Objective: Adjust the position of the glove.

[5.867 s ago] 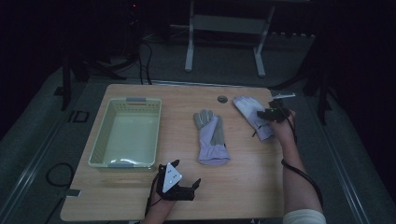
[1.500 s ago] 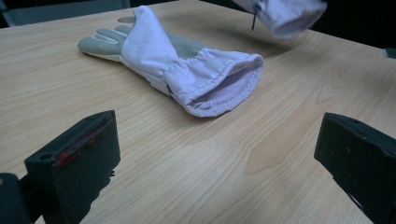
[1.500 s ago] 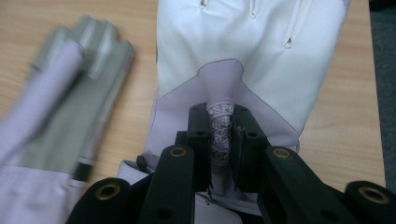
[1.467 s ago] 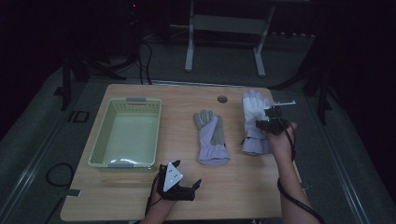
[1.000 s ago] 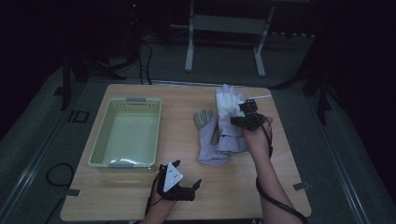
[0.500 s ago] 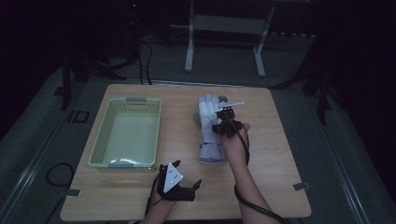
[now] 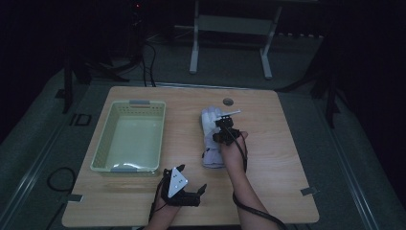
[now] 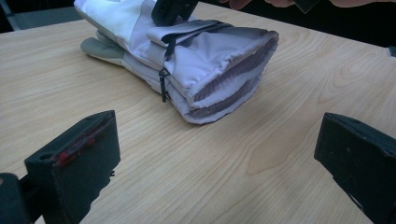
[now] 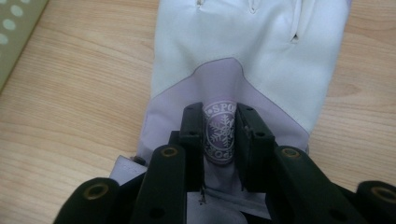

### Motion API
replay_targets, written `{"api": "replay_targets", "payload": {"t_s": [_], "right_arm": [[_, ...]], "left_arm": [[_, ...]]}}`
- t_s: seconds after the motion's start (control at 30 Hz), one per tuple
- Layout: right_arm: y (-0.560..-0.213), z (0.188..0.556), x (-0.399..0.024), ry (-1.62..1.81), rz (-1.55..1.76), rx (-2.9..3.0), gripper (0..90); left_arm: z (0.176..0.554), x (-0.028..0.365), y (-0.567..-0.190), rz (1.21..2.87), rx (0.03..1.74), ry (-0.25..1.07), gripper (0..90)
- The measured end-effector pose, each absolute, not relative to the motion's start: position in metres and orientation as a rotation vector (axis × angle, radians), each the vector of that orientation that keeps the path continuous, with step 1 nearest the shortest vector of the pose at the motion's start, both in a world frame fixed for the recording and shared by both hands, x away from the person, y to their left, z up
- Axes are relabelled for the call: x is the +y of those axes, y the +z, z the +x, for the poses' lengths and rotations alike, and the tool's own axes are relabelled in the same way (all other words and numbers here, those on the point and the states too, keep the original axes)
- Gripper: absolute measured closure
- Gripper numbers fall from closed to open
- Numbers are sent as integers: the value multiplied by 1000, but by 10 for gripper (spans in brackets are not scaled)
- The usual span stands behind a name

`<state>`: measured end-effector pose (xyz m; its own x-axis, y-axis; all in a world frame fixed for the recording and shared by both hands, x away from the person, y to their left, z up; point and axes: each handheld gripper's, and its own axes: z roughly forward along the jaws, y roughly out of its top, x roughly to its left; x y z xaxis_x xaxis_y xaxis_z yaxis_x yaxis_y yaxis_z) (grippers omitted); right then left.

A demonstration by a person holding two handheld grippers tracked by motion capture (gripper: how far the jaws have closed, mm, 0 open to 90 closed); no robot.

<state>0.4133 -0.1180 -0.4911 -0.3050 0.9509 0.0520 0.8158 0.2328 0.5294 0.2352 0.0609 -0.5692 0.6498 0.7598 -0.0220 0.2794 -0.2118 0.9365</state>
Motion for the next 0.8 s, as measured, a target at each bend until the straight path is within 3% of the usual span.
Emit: {"api": "replay_targets", "payload": {"t_s": [0.13,0.33,0.5,0.7,0.8], "right_arm": [[-489,413,-120,710,1649,2221,700],[-476,407,-126,815,1603,2217,531],[-458,401,-138,904,1548,2203,455],[-457,399,-160,980,1507,2259,195],[-462,395,-169,1014,1434,2300,146]], "left_arm": [[235,61,-569,1780,844,554,4],[235,61,-569,1774,851,560,4],[234,60,-569,1766,850,572,4],[235,61,-569,1766,852,549,4],[237,62,-569,1768,873,530,4]]}}
